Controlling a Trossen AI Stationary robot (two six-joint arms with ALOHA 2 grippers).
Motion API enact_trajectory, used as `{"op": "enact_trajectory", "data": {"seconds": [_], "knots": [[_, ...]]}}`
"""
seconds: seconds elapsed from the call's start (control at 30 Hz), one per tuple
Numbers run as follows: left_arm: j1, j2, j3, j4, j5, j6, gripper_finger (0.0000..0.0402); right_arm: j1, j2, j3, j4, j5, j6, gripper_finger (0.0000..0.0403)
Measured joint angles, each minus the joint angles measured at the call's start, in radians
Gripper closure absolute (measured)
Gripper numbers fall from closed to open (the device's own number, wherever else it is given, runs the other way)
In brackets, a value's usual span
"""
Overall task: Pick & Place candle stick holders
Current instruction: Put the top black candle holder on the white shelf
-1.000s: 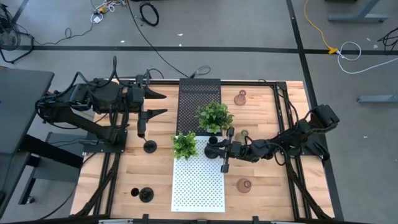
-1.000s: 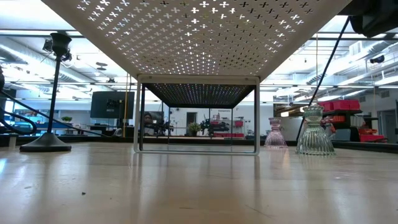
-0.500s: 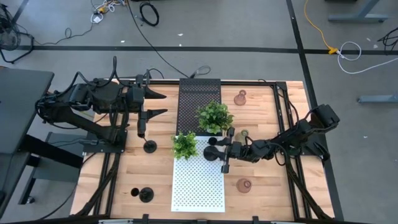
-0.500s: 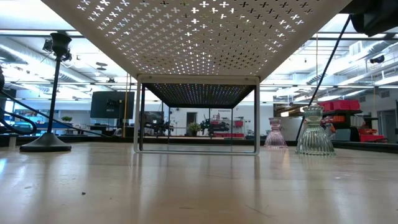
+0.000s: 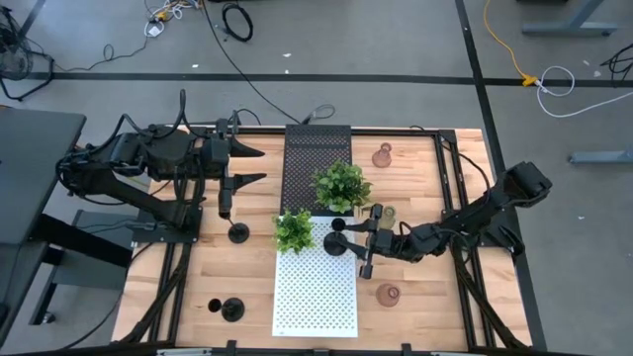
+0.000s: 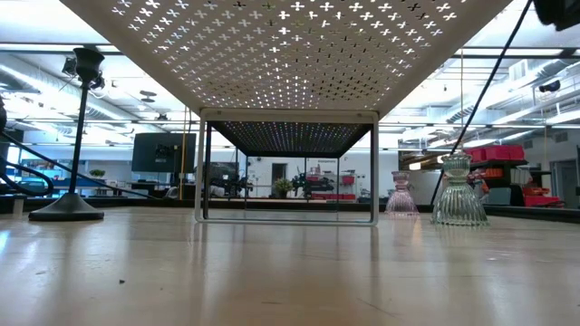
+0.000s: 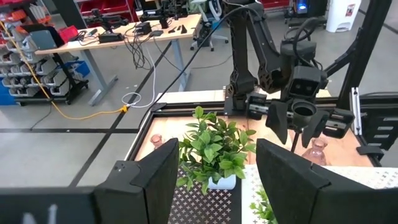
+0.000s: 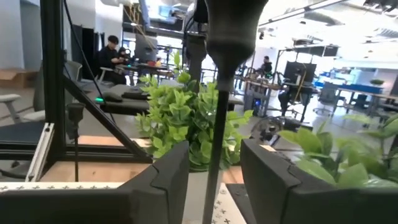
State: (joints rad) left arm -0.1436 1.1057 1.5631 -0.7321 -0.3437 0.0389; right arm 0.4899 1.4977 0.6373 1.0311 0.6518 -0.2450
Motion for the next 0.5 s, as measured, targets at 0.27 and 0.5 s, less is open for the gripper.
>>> {"op": "enact_trajectory", "data": {"seconds": [0.27, 0.5], "knots": [[-0.001, -0.01, 0.001, -0.067, 0.0, -0.053, 0.0184, 0.082, -0.081, 0.0, -0.102, 0.154, -0.026, 0.0256], [-0.001, -0.029, 0.001, -0.282, 0.0, -0.224, 0.0184, 0.16, -0.155, 0.0, -0.208, 0.336, -0.026, 0.0256]]}}
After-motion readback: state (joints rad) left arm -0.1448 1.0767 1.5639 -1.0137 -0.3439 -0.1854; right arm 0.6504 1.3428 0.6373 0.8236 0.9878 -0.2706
